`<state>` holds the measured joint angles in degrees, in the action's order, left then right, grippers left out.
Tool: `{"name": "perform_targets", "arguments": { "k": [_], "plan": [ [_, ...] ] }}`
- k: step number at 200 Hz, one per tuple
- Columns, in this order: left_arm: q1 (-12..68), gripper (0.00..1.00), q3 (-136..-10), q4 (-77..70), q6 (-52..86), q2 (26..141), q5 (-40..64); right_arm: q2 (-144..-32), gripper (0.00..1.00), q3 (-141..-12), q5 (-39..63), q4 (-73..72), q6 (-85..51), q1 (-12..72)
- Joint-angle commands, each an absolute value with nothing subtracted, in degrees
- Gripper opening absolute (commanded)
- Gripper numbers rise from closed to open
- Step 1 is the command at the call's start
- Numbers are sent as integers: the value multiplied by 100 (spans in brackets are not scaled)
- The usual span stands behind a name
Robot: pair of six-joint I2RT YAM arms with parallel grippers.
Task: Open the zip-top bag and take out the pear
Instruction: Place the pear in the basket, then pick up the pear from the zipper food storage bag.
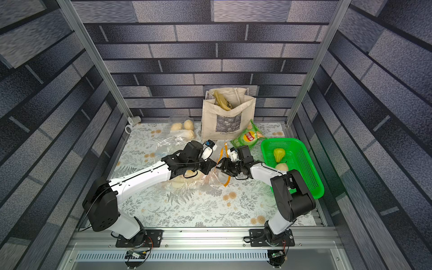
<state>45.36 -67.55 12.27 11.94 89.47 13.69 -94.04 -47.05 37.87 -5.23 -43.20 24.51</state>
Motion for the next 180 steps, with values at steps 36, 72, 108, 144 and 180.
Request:
{"name": "perform_targets", "arguments": {
  "k": [36,72,108,144,180],
  "plan": [
    [4562,7,-6820,1022,1054,8736,1301,-10001,80,-5158,4075,-1315,-4761,2982],
    [4597,7,-6773,899,1133,8741,1369,-10303,86,-5227,4100,-1652,-4981,3049],
    [4699,7,-6754,825,1099,8735,1380,-10629,89,-5263,3956,-2210,-5089,3141],
    [4762,7,-6872,826,1063,8788,1415,-10929,91,-5359,3883,-2768,-5134,3295],
    [4825,7,-6985,827,1068,8844,1437,-11317,96,-5431,3704,-3150,-5390,3399]
  ]
}}
